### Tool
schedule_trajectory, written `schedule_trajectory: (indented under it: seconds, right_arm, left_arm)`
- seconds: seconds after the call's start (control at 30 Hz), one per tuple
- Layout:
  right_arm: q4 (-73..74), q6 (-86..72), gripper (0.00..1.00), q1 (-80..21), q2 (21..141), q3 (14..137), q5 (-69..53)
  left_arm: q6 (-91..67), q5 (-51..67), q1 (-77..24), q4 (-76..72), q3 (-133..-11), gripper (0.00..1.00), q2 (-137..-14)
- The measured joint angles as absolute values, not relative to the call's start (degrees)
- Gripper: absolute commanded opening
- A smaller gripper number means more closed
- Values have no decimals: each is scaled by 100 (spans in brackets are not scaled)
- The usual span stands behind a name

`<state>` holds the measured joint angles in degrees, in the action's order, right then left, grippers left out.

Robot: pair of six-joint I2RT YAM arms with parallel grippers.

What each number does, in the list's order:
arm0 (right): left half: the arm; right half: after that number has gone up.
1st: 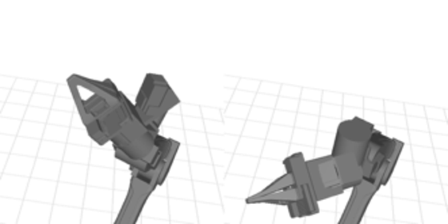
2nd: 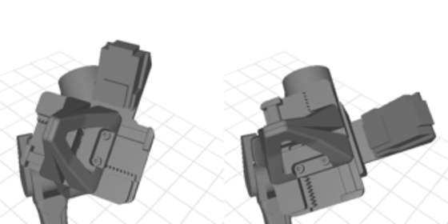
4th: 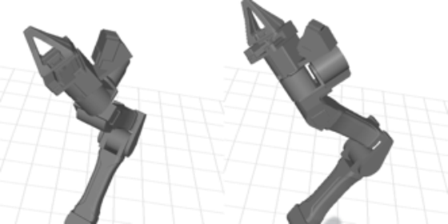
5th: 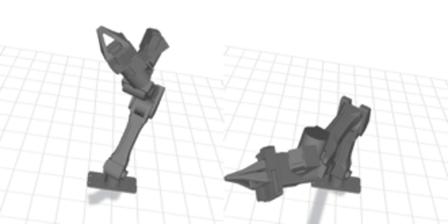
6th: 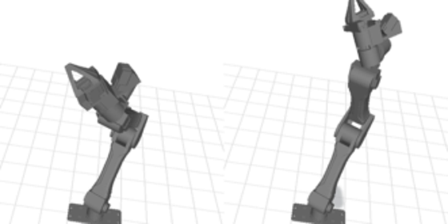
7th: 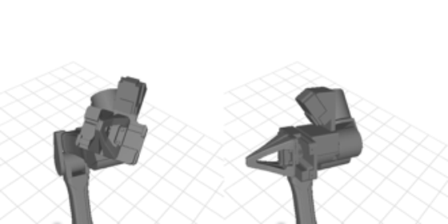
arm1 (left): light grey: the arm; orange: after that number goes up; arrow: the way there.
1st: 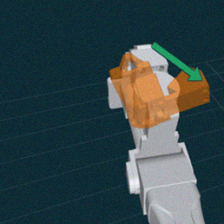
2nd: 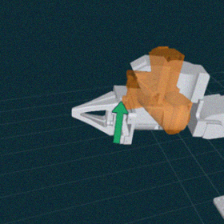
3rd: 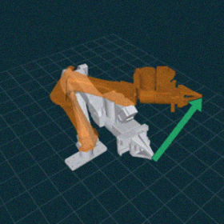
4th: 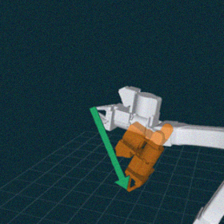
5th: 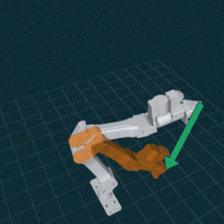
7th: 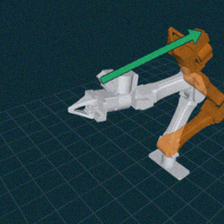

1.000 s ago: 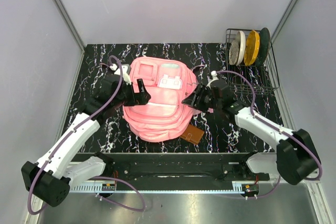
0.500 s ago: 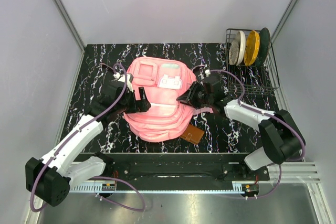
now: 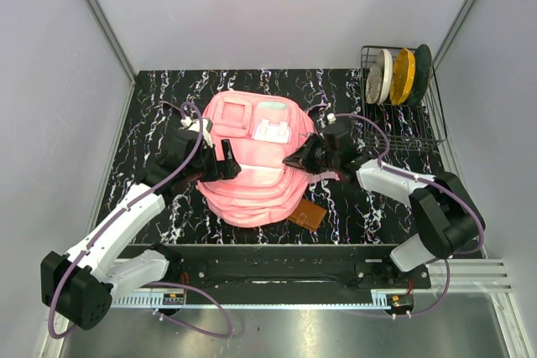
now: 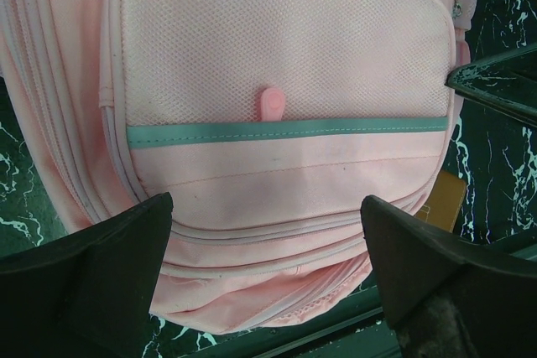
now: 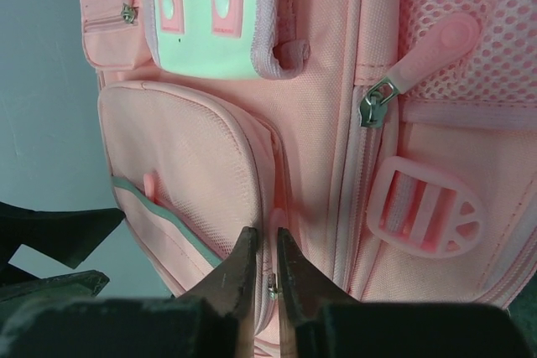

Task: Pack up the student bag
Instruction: Adjust the student bag at the center of the board.

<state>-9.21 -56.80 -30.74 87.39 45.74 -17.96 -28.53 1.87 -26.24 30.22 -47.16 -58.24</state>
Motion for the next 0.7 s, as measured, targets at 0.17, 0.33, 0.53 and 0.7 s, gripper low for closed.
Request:
schedule_trajectory:
  seconds: [0.17, 0.33, 0.53, 0.7]
  right_arm:
    - [-869, -5583, 4, -3074, 8718, 4574, -1756]
    - [-469, -5319, 16, -3074, 8399, 4571, -1586]
    - [421, -4580, 41, -3072, 7961, 4576, -1372]
    - [1063, -3983, 56, -3070, 7688, 4582, -1140]
  left_arm:
    - [-2856, 148, -2624, 3026, -4716, 99, -5824]
    - [-2856, 145, -2624, 3020, -4716, 99, -5830]
    - [-2853, 123, -2624, 3033, -4716, 99, -5966]
    - [-2851, 56, -2624, 3033, -4716, 99, -6014]
